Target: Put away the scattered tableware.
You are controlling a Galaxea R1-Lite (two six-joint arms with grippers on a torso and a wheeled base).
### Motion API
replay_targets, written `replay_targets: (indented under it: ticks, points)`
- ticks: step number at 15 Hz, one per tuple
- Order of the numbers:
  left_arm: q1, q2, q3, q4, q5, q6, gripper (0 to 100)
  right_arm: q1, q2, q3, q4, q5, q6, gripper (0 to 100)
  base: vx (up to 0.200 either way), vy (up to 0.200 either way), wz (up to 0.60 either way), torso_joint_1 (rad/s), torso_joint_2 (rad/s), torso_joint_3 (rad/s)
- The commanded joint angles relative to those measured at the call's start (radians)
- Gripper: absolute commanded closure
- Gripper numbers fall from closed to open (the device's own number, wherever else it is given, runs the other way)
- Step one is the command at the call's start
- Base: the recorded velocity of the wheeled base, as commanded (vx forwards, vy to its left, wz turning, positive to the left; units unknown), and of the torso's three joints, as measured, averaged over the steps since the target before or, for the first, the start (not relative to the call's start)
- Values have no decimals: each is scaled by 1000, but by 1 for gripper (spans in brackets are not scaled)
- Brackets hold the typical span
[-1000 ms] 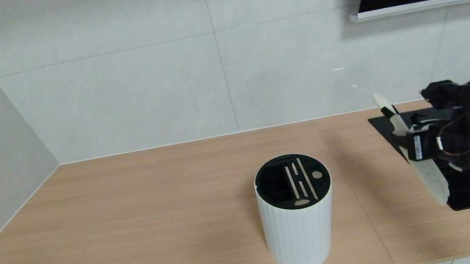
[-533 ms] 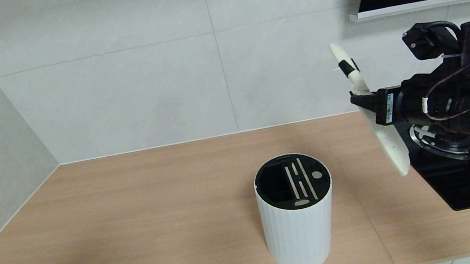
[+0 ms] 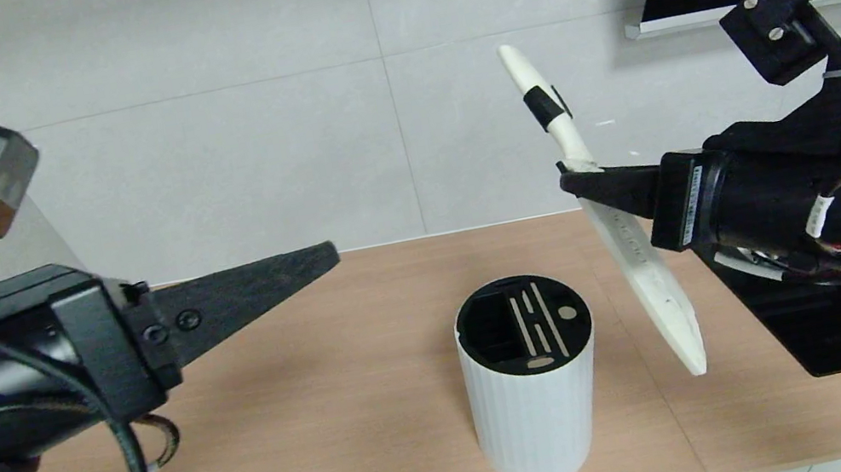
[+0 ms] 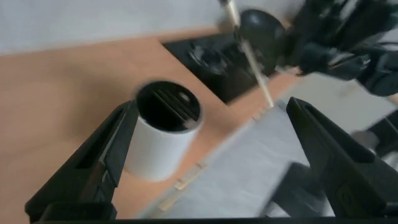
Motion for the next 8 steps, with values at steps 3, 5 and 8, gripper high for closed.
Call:
replay_targets:
  ticks: [3,5,8]
  points:
    - [-143,246,13,-258,91,-158,0,88,43,7,-7,2,26,100,0,0,0,0,0,0]
    - [-176,324,14,-387,179,-187,0,141,74,14,-8,-4,35,100,0,0,0,0,0,0]
    - [-208,354,17,-451,209,-197,0,186,79,32,-8,-6,32,100,0,0,0,0,0,0]
